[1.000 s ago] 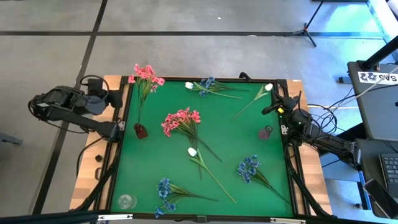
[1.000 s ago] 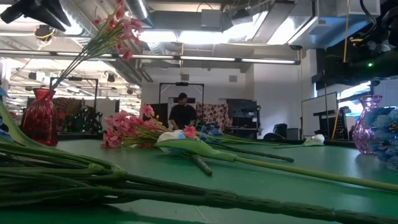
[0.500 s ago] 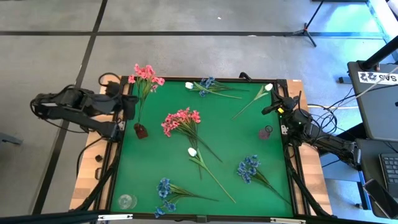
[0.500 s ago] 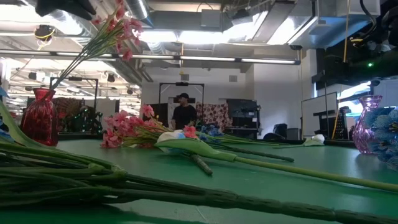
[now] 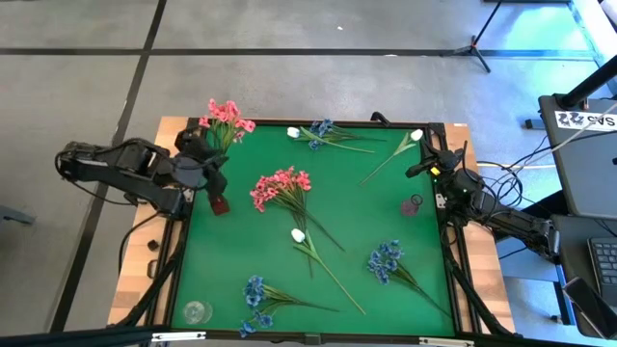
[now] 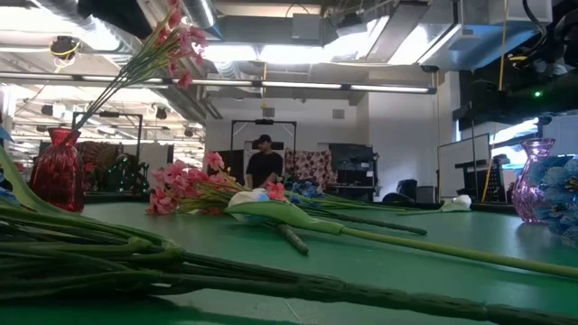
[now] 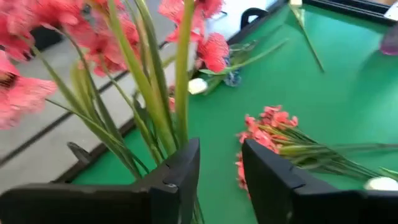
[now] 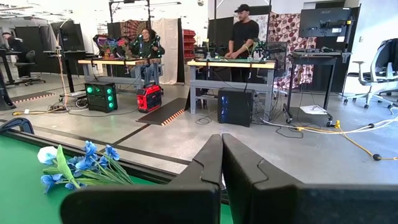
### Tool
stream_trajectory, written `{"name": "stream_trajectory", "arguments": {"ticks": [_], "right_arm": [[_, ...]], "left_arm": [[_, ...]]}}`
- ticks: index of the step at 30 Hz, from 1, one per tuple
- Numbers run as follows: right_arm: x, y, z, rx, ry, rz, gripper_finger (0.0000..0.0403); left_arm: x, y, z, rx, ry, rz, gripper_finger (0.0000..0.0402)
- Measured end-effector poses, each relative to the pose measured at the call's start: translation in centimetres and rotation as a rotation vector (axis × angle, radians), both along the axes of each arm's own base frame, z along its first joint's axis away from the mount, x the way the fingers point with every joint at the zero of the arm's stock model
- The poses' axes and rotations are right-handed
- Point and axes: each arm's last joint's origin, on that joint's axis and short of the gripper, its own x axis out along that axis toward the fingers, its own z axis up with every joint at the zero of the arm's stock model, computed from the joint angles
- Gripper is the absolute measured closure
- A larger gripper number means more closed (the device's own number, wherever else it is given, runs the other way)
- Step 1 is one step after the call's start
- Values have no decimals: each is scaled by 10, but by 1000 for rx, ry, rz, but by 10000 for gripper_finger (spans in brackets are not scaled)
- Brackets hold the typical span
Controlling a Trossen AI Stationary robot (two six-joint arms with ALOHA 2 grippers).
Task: Sort flowers into vase by color
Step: Put the top left pink flower into the red vase
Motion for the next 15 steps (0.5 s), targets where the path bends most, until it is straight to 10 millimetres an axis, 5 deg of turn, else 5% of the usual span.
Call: {"name": "stream_trajectory", "arguments": {"ticks": [7, 15], "right_arm": [[0, 0, 0, 0, 0, 0, 391], [0, 0, 0, 0, 0, 0, 391]], "left_arm": [[0, 1, -1, 38, 7, 38, 225], [0, 3, 2, 139, -15, 102, 224]]}}
